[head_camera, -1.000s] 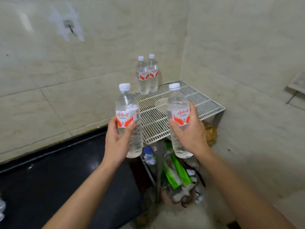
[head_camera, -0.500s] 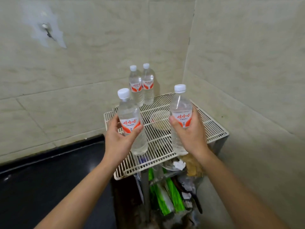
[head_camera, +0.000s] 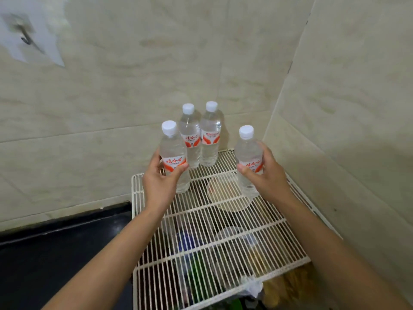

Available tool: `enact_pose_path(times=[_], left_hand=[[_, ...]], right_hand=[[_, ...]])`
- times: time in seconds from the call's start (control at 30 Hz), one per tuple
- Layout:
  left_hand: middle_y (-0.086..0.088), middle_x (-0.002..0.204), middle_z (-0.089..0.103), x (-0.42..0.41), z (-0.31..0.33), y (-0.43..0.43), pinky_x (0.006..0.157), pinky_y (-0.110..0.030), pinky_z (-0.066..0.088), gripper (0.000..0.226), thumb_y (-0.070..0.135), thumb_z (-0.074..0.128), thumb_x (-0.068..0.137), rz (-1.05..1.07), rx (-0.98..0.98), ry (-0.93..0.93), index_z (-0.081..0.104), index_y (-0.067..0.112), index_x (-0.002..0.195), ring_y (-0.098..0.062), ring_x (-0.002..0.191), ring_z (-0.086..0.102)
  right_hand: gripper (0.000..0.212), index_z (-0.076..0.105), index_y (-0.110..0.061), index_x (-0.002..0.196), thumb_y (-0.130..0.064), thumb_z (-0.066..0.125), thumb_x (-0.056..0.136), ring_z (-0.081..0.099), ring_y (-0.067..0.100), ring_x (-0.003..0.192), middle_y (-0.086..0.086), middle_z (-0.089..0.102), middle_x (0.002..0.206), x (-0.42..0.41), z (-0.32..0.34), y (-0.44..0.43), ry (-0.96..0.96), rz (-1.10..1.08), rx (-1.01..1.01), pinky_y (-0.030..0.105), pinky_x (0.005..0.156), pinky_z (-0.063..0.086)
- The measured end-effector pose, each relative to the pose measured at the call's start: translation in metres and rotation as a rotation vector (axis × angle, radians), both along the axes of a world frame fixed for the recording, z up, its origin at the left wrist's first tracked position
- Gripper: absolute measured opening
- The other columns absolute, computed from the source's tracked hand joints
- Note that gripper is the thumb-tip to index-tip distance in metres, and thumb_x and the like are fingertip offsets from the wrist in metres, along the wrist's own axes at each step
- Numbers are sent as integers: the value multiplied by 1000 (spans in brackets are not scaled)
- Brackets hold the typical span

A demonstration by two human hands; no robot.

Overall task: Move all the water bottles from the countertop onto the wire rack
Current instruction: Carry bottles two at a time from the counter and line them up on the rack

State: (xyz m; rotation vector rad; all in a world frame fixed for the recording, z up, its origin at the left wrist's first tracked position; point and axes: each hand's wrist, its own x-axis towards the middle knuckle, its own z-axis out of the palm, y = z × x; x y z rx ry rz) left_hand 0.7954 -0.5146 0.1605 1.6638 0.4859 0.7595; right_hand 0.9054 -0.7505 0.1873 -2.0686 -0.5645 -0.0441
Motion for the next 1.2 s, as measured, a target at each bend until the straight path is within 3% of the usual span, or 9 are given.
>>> enact_pose_path(times=[0.13,0.27,0.4,0.53,0.7,0.83,1.03,1.1,1.2], left_hand=[[12,116,69,32,5,13,92,-27,57,64,15,80,82,68,-1,-7,53,25,140,5,101,64],[4,119,66,56,2,22,95,-38,57,63,23,82,80,153,52,36,54,29,136,-6,103,65],[-2,124,61,74,-11,31,97,-44,56,68,35,83,77,201,80,107,52,40,137,-11,107,65],[-4,125,61,85,-17,38,98,-43,56,69,45,80,74,231,73,107,52,42,137,-12,108,66],[3,132,60,79,-21,40,99,-36,53,76,25,83,79,183,68,183,45,28,144,-10,114,62],[0,136,60,73,-42,37,100,-43,52,70,20,78,86,138,47,351,42,20,146,-19,118,61],[2,138,61,79,-55,32,103,-45,50,63,27,72,91,180,121,367,42,22,146,-18,122,60],[1,139,61,78,-56,33,103,-43,50,64,27,71,91,166,139,373,40,23,147,-18,122,60],[-1,142,57,77,-54,36,104,-41,48,70,25,72,91,114,149,398,34,22,150,-17,125,56]], right_hand=[[72,44,-26,148,-30,80,86,62,7,120,-8,64,133,46,-13,19,116,36,152,35,103,50],[72,44,-23,149,-20,80,86,62,-4,114,-6,65,133,79,-15,41,194,68,249,16,90,52],[65,49,-39,138,-30,82,83,62,6,117,-18,65,126,109,-15,66,223,88,263,41,104,50],[66,40,-49,133,-28,80,86,56,-11,106,-34,57,114,125,-11,76,254,144,272,32,99,48],[83,37,-26,149,-48,79,81,53,19,133,-4,54,146,137,-25,75,355,179,82,45,110,43],[84,36,-25,149,-36,83,81,57,22,130,-2,58,143,135,-47,71,330,169,-1,53,110,45],[77,35,-23,149,-32,79,87,59,23,127,1,60,141,136,-58,75,279,131,-36,50,108,47],[95,26,-24,153,-35,84,80,54,25,133,3,55,146,141,-57,75,304,159,-52,53,111,44],[131,-8,-32,159,-48,85,67,20,29,154,9,20,167,140,-37,76,193,77,-22,58,122,21]])
